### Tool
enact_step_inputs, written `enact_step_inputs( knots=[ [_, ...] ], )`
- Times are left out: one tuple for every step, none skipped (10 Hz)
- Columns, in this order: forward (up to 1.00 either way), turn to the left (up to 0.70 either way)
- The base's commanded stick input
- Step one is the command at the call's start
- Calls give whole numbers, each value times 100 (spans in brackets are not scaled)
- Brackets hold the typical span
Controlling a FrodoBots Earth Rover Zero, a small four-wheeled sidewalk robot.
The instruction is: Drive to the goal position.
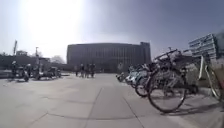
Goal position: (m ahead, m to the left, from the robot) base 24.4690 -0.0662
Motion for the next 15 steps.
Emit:
enact_step_inputs(
  knots=[
    [50,0],
    [50,0],
    [50,0],
    [50,0],
    [50,0],
    [50,0],
    [50,0],
    [50,0],
    [50,0],
    [50,0],
    [50,0],
    [50,5],
    [50,30],
    [50,50],
    [50,46]
  ],
)
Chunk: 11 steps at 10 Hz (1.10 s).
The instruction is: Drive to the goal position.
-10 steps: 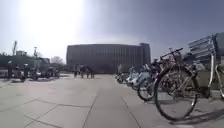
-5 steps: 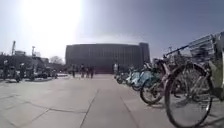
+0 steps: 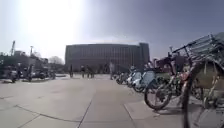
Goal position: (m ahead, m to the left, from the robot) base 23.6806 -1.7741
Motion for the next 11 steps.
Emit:
enact_step_inputs(
  knots=[
    [50,35],
    [50,24],
    [50,12],
    [50,1],
    [50,0],
    [50,0],
    [50,0],
    [50,0],
    [50,0],
    [50,0],
    [50,0]
  ],
)
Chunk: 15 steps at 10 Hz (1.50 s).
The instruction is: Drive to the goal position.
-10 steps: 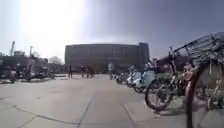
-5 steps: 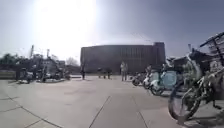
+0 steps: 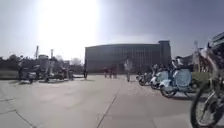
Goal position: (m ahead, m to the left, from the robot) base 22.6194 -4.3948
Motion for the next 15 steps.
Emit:
enact_step_inputs(
  knots=[
    [50,0],
    [50,0],
    [50,0],
    [50,-15],
    [50,-42],
    [50,0],
    [50,0],
    [50,0],
    [50,0],
    [50,0],
    [50,0],
    [50,0],
    [50,0],
    [50,0],
    [50,0]
  ],
)
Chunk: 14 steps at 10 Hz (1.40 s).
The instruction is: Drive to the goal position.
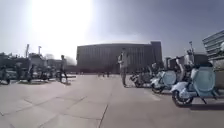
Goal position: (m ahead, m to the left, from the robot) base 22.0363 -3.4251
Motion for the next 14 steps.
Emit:
enact_step_inputs(
  knots=[
    [50,0],
    [50,0],
    [50,0],
    [50,0],
    [50,0],
    [50,0],
    [50,0],
    [50,0],
    [50,0],
    [50,0],
    [50,-1],
    [50,-34],
    [50,-50],
    [50,-39]
  ],
)
